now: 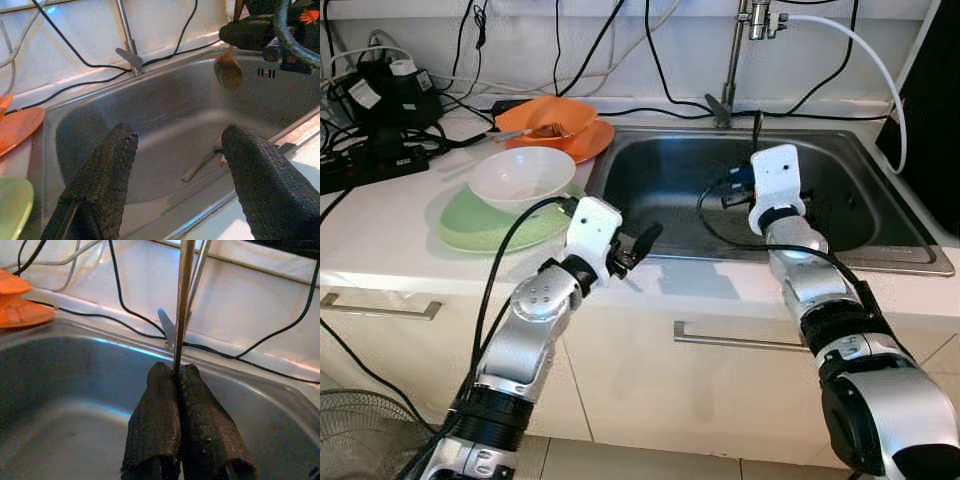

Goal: Kitchen organization

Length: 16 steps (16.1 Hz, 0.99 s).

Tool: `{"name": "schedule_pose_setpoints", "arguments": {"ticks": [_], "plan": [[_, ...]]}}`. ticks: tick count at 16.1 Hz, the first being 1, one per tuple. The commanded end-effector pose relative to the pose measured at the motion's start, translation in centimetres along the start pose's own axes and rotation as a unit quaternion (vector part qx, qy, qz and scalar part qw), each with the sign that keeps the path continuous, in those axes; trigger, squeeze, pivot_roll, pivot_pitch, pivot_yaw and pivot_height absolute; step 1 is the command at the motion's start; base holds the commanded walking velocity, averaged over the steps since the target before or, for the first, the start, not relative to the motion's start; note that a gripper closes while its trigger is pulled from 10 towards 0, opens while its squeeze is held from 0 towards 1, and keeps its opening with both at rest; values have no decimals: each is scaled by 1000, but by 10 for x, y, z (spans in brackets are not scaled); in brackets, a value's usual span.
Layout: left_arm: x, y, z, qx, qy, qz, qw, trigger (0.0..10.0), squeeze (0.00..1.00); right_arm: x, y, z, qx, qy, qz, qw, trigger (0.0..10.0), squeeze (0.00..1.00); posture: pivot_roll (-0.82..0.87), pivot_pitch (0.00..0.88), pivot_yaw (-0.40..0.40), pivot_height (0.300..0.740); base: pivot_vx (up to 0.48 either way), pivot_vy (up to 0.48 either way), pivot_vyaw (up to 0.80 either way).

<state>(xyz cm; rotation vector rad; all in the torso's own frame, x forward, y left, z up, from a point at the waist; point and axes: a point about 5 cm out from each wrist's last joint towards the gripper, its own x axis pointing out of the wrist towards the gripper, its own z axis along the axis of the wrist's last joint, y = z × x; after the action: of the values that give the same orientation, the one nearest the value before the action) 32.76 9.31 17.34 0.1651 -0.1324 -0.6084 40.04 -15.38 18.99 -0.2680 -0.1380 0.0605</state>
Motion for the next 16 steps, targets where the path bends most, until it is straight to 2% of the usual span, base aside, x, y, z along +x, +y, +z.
{"name": "schedule_pose_setpoints", "arguments": {"ticks": [1, 5, 11, 16], "plan": [[1, -6, -3, -4, 5, -6, 1000, 10000, 0, 3, 2, 2, 21, 12, 2, 1000, 10000, 0, 40, 0, 67, 740, 0, 0, 0], [1, -18, -7, -17, 22, -27, 999, 10000, 0, 1, 2, -10, 40, 44, 3, 998, 10000, 0, 40, 0, 69, 740, 0, 0, 0], [-7, -26, -27, -43, 102, -46, 993, 10000, 0, -1, 4, -15, 42, 52, 7, 998, 10000, 0, 43, 0, 77, 740, 0, 0, 0], [-7, -27, -28, -43, 115, -47, 991, 10000, 0, -4, 9, -22, 42, 58, 9, 997, 10000, 0, 47, 0, 72, 740, 0, 0, 0]]}}
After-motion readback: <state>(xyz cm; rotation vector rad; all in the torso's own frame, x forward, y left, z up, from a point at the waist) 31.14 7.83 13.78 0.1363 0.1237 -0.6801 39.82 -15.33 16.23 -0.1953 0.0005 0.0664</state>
